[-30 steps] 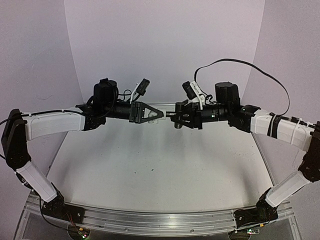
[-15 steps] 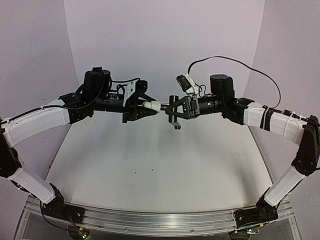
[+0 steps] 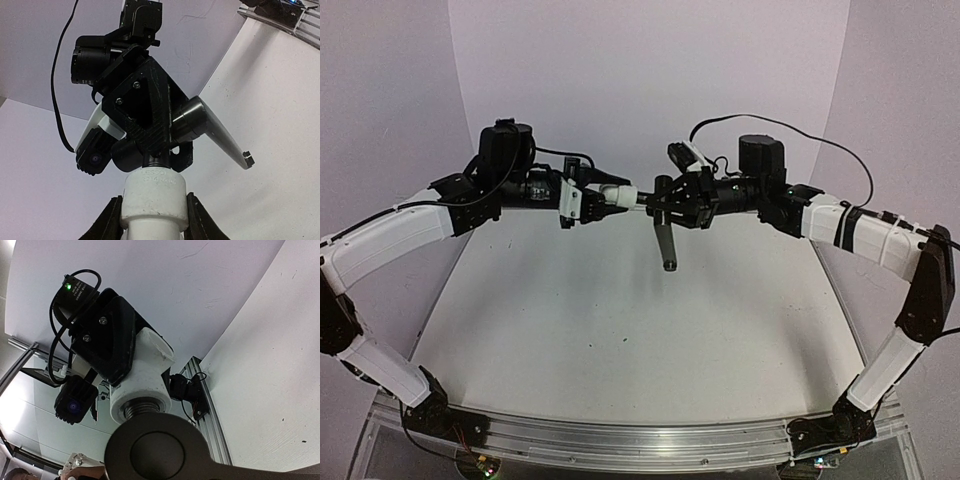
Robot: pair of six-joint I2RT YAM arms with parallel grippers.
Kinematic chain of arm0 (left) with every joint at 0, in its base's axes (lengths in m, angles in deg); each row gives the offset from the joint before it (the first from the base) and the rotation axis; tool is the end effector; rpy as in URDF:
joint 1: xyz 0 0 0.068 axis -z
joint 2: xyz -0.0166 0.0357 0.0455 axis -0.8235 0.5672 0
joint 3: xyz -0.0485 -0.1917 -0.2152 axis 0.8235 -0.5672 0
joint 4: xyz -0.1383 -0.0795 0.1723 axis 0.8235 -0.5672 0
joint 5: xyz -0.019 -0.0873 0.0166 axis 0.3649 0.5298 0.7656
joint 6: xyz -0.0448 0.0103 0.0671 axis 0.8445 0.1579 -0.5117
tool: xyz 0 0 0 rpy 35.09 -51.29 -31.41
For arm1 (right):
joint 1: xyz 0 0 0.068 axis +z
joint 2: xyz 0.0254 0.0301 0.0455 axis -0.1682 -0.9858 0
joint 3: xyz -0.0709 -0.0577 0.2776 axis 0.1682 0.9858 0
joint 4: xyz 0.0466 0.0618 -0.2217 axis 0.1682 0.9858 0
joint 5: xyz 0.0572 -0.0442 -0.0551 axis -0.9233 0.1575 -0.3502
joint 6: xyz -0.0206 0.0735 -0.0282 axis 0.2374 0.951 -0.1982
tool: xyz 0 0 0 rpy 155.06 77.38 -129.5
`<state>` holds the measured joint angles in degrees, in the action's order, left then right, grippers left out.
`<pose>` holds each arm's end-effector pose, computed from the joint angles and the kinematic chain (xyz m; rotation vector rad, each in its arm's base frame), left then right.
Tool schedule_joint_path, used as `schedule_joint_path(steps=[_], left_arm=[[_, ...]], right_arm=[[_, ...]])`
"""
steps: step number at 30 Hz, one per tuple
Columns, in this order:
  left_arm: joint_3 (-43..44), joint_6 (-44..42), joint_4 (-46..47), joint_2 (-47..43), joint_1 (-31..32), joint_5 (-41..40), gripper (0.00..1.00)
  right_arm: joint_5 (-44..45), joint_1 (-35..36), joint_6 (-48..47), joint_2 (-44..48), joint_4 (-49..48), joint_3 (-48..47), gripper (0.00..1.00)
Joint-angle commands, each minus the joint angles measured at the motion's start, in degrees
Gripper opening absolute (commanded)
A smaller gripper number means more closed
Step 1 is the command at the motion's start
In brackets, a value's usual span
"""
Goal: Install the water faucets
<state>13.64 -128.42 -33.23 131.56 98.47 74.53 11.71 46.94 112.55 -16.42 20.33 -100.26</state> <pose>0.2116 -0.2558 0.4162 1.6716 0.4375 -0.1407 0.2531 0.2735 0.3976 -0.8697 1.9045 1.9693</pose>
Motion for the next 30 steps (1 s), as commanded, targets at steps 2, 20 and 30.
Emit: schedule_joint_path(steps=[2,20,30], left_arm=[[3.43,2.84,2.92,1.15,1.78,-1.55,0.72],[-14.51,78.08,16.04,-18.39,1.72,-21.89,1.0],[-17.89,119.2,16.28,-11.73,-3.32,-3.45,1.0]], right_arm=[[1.95,1.38,-0.68,2.13,-8.47,-3.54,0.0],[11.2,-1.56,-34.29,8.84,-0.04,4.26,0.0],[24.08,-1.32,-61.71,14.38,6.42,11.77,0.0]])
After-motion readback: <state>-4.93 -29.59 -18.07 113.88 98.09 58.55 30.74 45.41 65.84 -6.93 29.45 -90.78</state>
